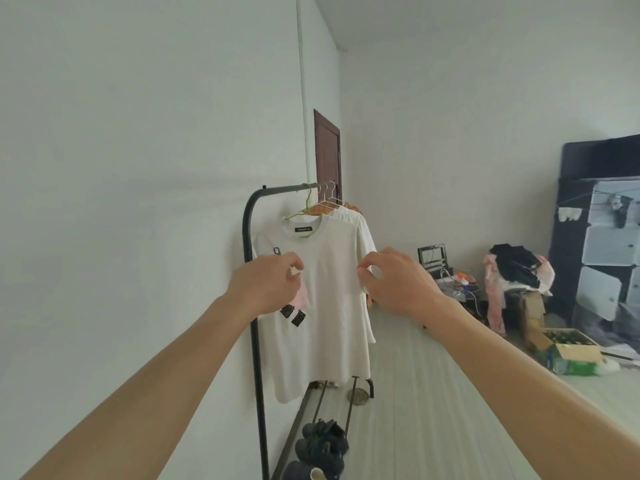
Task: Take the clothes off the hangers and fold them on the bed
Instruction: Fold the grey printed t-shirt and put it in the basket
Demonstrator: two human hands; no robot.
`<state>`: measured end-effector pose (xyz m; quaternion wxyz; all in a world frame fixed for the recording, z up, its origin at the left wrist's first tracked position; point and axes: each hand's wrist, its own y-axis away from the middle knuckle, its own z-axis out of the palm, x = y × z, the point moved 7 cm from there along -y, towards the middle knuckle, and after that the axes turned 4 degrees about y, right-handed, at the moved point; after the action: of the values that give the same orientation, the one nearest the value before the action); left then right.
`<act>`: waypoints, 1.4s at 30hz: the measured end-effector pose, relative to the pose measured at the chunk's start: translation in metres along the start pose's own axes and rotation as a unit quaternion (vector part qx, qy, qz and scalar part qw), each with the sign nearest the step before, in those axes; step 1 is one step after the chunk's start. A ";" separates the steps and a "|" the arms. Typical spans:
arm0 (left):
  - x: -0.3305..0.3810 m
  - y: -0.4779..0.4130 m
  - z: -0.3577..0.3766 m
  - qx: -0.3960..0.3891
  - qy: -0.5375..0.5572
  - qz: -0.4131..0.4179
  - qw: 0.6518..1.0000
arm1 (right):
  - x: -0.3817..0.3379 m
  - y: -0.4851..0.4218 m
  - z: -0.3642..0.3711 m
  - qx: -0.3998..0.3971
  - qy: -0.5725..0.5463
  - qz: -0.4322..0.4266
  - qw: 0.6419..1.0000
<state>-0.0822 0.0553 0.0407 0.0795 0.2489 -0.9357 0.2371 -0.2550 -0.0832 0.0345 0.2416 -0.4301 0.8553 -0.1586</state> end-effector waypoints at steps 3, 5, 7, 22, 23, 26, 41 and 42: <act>0.006 -0.040 -0.002 0.015 -0.025 -0.001 1.000 | 0.020 -0.038 0.003 0.007 0.013 -0.010 1.000; 0.011 -0.065 -0.004 0.021 -0.048 0.009 0.999 | 0.029 -0.065 0.004 0.012 0.021 -0.020 1.000; 0.012 -0.098 -0.006 0.032 -0.069 0.021 0.997 | 0.036 -0.099 0.006 0.013 0.028 -0.032 0.999; -0.001 -0.315 0.039 0.159 -0.303 0.047 0.938 | 0.102 -0.326 0.089 0.022 -0.047 -0.085 0.995; -0.004 -0.326 0.044 0.169 -0.316 0.038 0.933 | 0.107 -0.343 0.099 0.021 -0.055 -0.091 0.994; -0.017 -0.352 0.057 0.185 -0.334 -0.011 0.924 | 0.121 -0.383 0.130 0.019 -0.069 -0.102 0.992; -0.061 -0.409 0.088 0.212 -0.499 -0.195 0.817 | 0.141 -0.525 0.261 -0.087 -0.023 -0.120 0.989; -0.063 -0.407 0.088 0.211 -0.501 -0.201 0.815 | 0.136 -0.526 0.267 -0.094 -0.007 -0.127 0.987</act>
<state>0.1748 -0.2716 0.1113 -0.4090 0.5261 -0.7025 0.2497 0.1684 -0.5158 0.0261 0.1837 -0.5570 0.8032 -0.1038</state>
